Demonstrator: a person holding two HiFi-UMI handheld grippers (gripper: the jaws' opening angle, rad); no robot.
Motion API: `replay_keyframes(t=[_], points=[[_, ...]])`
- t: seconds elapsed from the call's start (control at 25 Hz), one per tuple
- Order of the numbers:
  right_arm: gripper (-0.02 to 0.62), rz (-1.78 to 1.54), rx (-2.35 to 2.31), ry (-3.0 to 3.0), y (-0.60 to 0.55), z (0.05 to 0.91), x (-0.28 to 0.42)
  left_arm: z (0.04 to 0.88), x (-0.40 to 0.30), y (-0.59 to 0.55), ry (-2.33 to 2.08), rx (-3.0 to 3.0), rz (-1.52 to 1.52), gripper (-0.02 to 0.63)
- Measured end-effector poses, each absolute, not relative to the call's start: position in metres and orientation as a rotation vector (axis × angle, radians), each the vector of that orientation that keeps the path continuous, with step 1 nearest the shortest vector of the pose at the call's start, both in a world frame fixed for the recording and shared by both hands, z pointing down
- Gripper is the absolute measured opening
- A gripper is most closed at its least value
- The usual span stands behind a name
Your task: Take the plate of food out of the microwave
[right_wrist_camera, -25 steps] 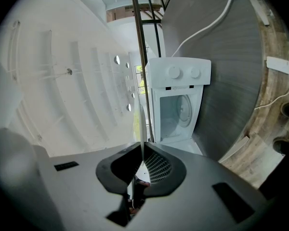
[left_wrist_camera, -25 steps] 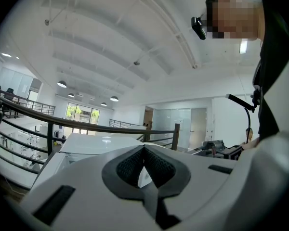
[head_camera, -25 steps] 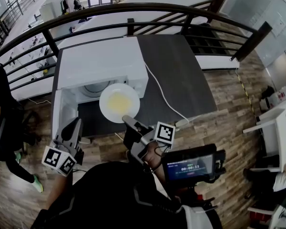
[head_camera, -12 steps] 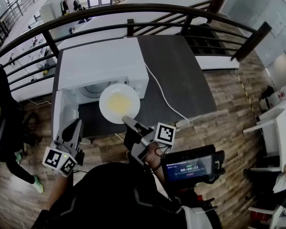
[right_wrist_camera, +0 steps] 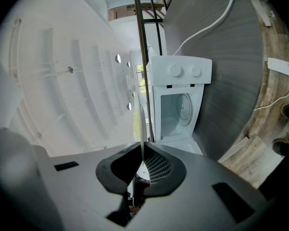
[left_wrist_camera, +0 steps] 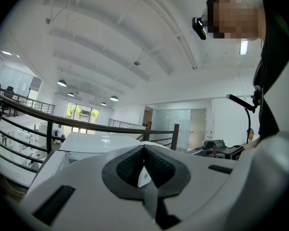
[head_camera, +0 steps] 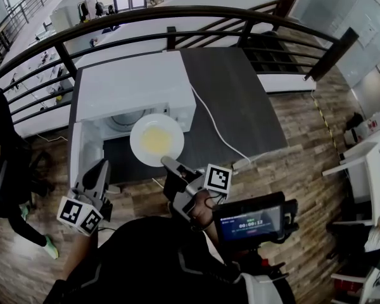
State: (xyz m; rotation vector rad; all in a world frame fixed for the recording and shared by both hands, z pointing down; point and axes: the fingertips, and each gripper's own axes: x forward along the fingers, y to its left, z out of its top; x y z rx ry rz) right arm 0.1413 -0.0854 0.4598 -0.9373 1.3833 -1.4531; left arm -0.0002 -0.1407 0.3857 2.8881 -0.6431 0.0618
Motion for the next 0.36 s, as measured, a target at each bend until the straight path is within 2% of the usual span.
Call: replay_keyframes(t=[0.36], points=[[0.014, -1.457, -0.941, 1.389, -0.0837, 0.4597, 0.1411, 0.3863, -0.0004, -0.1392, -0.640, 2.888, 0.067, 0.003]])
